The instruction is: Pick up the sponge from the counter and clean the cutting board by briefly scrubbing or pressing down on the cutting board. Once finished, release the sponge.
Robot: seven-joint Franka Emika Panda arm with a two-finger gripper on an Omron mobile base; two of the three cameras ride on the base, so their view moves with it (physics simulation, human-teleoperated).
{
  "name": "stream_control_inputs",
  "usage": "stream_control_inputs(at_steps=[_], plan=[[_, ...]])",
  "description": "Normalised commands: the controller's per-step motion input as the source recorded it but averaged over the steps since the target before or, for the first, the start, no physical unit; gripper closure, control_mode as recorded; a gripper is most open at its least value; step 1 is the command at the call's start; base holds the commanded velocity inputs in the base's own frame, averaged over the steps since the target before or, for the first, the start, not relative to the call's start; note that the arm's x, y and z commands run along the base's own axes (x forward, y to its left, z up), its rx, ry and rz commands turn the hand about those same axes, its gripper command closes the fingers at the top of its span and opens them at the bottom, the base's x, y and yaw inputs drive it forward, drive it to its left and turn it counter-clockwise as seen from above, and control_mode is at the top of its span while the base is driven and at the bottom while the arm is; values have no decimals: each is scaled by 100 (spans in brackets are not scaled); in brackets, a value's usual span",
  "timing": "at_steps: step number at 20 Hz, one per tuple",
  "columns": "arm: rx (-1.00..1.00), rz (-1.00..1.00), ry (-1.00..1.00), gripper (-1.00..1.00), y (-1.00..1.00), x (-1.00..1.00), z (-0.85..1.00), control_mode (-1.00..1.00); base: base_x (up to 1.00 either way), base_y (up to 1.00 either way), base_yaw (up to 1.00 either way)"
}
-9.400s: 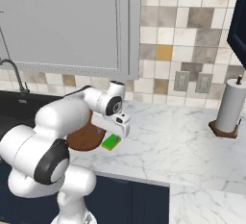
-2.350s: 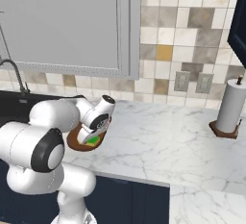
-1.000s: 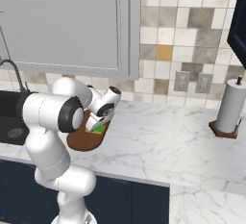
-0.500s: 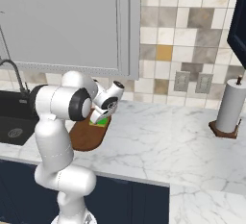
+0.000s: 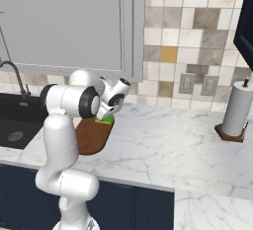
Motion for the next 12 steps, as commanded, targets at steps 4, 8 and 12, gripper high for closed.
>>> stream_control_inputs(at_steps=[4, 8, 12], plan=[[0, -5, 0, 100, 8, 27, -2, -100, 0, 0, 0], [0, -8, 0, 100, 18, 9, -5, -100, 0, 0, 0], [0, -11, 0, 100, 29, 0, -3, -100, 0, 0, 0]])
